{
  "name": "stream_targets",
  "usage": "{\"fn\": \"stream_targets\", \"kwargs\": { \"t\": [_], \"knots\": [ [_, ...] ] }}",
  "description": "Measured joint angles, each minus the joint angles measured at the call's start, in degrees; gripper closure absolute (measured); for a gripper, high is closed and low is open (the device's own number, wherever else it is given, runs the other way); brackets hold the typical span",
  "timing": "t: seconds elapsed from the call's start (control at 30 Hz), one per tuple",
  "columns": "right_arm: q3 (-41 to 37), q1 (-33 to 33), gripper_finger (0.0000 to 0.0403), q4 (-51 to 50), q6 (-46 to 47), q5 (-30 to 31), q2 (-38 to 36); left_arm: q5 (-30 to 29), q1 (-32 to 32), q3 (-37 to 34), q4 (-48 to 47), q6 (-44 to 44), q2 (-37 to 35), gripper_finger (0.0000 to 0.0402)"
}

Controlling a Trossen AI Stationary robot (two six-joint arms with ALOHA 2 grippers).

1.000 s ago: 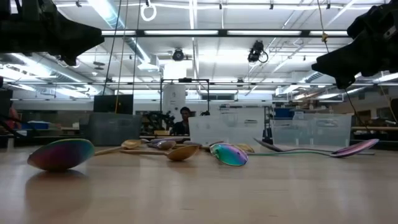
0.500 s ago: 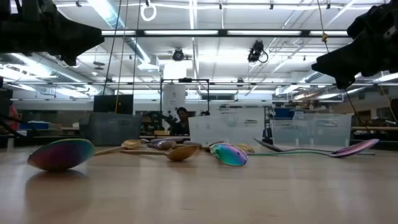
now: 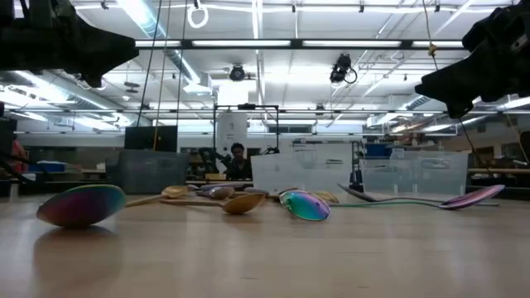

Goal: Sort silverware by color (type)

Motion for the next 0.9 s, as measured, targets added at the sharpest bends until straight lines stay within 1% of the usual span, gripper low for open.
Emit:
{"fn": "stream_targets", "kwargs": {
  "t": [0.63, 0.67, 0.8, 0.9],
  "knots": [
    [0.0, 0.0, 0.027, 0.0, 0.0, 0.0, 0.0, 0.0, 0.0, 0.0, 0.0, -1.0, 0.0, 0.026],
    [0.0, 0.0, 0.027, 0.1, -0.6, 0.0, 0.0, 0.0, 0.0, 0.0, 0.0, -1.2, 0.0, 0.026],
    [0.0, -0.1, 0.027, 5.2, -11.5, 1.8, 0.0, 0.0, 0.0, 0.0, 0.0, -1.3, 0.0, 0.026],
    [0.0, -0.1, 0.027, 8.5, -14.3, 1.8, 0.0, 0.0, 0.0, 0.0, 0.1, -1.3, 0.0, 0.026]
  ]
}}
